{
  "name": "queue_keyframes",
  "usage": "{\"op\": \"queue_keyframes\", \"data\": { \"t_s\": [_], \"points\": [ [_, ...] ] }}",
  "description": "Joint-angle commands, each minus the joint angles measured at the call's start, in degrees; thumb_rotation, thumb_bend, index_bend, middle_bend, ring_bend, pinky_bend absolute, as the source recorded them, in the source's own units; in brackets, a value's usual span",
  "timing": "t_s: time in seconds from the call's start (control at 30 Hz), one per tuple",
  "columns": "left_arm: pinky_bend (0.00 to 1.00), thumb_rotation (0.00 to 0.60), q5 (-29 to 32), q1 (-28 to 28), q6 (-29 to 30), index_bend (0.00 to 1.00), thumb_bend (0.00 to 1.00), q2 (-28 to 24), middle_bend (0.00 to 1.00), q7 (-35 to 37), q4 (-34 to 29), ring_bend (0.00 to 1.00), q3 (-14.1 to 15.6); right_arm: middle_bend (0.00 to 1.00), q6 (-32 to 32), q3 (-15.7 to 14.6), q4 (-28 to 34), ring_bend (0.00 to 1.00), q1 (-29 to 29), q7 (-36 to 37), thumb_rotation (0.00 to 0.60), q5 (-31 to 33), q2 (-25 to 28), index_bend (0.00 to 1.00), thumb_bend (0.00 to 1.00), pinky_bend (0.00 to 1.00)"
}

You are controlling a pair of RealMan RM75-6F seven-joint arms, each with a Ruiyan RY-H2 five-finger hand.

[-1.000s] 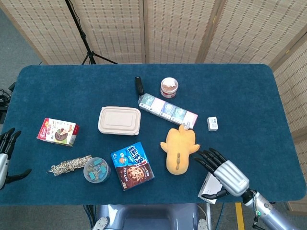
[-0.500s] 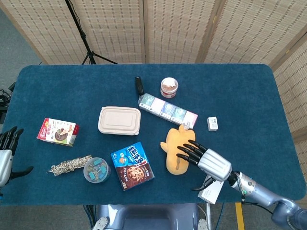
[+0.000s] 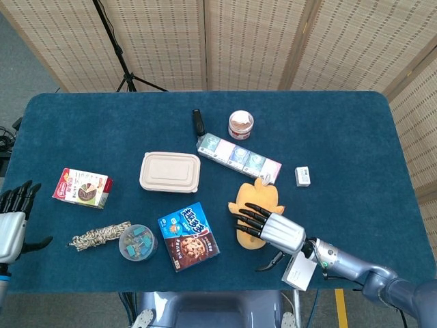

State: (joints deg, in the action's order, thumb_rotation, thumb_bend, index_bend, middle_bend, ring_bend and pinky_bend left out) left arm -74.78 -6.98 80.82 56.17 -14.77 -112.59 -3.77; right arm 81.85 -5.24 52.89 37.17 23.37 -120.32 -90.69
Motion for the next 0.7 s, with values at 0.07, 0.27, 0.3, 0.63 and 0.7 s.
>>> {"op": "queue_keyframes", "data": {
  "t_s": [0.07, 0.27, 0.3, 0.63, 0.7],
  "points": [
    [0.0, 0.6, -0.2, 0.1, 0.3, 0.0, 0.0, 0.0, 0.0, 0.5, 0.3, 0.0, 0.0, 0.0, 1.9, -1.4, -4.7, 0.0, 0.7, 0.9, 0.0, 0.2, -3.5, 0.0, 0.0, 0.0],
    [0.0, 0.6, -0.3, 0.2, 0.4, 0.0, 0.0, -0.3, 0.0, 1.4, 0.5, 0.0, 0.0, 0.0, 3.3, -3.1, -9.7, 0.0, 0.5, 2.0, 0.0, 0.9, -6.3, 0.0, 0.0, 0.0],
    [0.0, 0.6, -0.4, 0.2, 0.4, 0.0, 0.0, -0.3, 0.0, 1.5, 0.5, 0.0, 0.0, 0.0, 3.6, -3.3, -10.5, 0.0, 0.5, 2.1, 0.0, 1.1, -6.7, 0.0, 0.0, 0.0],
    [0.0, 0.6, -0.5, 0.2, 0.3, 0.0, 0.0, -0.3, 0.0, 1.9, 0.6, 0.0, 0.1, 0.0, 6.5, -4.3, -21.5, 0.0, 0.1, 4.9, 0.0, 3.3, -11.8, 0.0, 0.0, 0.0],
    [0.0, 0.6, -0.5, 0.1, 0.3, 0.0, 0.0, -0.3, 0.0, 1.7, 0.6, 0.0, 0.1, 0.0, 6.6, -4.4, -23.4, 0.0, 0.1, 6.0, 0.0, 3.9, -12.7, 0.0, 0.0, 0.0]
  ]
}}
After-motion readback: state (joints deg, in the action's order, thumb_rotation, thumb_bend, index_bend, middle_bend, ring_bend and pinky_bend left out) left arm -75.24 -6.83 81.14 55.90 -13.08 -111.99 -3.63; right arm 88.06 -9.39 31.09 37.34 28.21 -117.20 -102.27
